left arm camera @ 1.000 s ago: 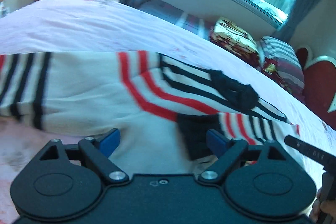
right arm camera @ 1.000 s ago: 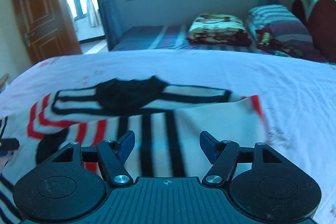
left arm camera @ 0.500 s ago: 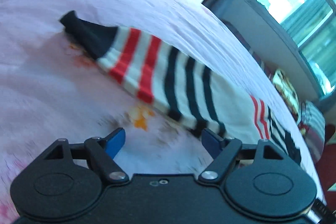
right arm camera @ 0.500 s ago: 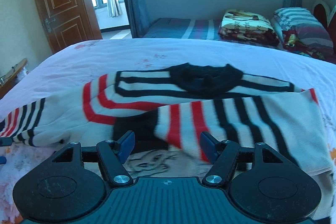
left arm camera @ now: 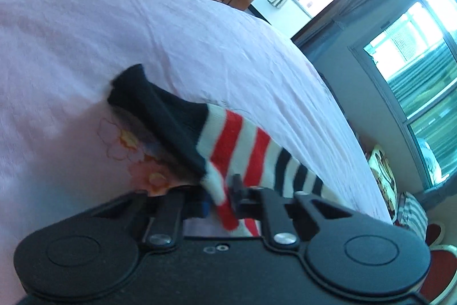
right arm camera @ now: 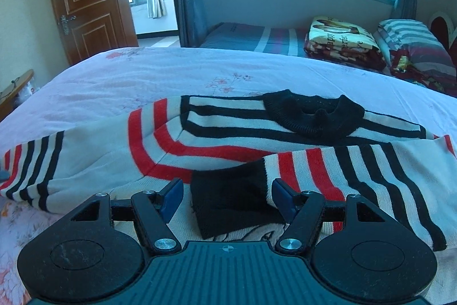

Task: Fold small clothes
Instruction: 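Carry the second sleeve across the sweater body with the left gripper and release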

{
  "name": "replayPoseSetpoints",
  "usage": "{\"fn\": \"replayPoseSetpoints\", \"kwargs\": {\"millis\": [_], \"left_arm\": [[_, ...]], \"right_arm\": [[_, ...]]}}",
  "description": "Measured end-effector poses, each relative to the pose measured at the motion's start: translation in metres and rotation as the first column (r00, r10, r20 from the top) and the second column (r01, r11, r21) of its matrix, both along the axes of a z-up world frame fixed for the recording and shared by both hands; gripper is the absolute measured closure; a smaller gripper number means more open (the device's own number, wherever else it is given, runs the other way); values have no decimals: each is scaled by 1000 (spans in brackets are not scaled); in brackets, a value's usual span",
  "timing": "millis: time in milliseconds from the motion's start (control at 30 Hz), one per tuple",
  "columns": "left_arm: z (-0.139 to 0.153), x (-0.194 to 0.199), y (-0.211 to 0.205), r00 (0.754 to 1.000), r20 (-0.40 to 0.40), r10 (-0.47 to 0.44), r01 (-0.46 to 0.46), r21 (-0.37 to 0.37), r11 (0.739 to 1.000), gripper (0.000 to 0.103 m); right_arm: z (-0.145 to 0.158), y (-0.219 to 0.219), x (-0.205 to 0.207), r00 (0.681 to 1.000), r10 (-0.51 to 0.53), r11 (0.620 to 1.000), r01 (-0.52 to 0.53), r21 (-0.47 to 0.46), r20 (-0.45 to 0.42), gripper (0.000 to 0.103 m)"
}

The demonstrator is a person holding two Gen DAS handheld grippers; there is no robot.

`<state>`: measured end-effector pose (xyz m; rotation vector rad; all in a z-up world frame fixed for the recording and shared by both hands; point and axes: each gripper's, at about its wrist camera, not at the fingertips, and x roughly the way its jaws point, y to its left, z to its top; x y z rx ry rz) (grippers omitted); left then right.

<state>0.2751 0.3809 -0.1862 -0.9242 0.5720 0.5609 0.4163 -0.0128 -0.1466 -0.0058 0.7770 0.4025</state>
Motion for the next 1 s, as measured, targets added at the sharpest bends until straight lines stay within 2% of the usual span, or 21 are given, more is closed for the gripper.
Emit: {"fn": "replayPoseSetpoints", "kwargs": {"millis": [67,133,233,300,433,533,667,800,867,933,1000], "left_arm": [[0,0,2,1000,9,-1,1,-5,1000,97],[5,3,-3,1000,12,-15,15,31,999,97],[16,8,-9,999,33,-37,34,75,997,98],[30,11,-16,996,56,-65,57,127,990,98],[66,30,-47,977,111,-182,153,232,961,98],[88,56,-84,939,138,-314,262,299,917,98],[100,97,-152,852,139,-505,431,361,827,98],[87,130,-231,732,112,-672,602,354,715,98],[75,144,-269,668,84,-739,676,345,651,98],[58,157,-304,590,29,-807,755,336,564,98],[37,166,-331,524,-50,-851,816,318,483,94]], "right_arm": [[-9,3,4,1000,2,1000,-3,-23,-19,35],[-23,5,9,998,12,999,-15,-38,-63,35],[-27,7,7,999,36,996,-39,-79,-38,35],[-23,2,9,998,31,999,-33,-43,-49,35],[-10,-18,10,998,-12,998,15,55,-56,35],[2,-30,5,999,-25,996,29,83,-48,35],[13,-53,-1,998,-53,995,55,84,-23,35],[19,-89,-9,994,-110,991,111,79,-13,35],[18,-108,-11,990,-143,987,144,71,-17,35],[14,-127,-14,984,-177,982,178,68,-28,35],[12,-144,-16,980,-195,977,198,75,-48,35]]}}
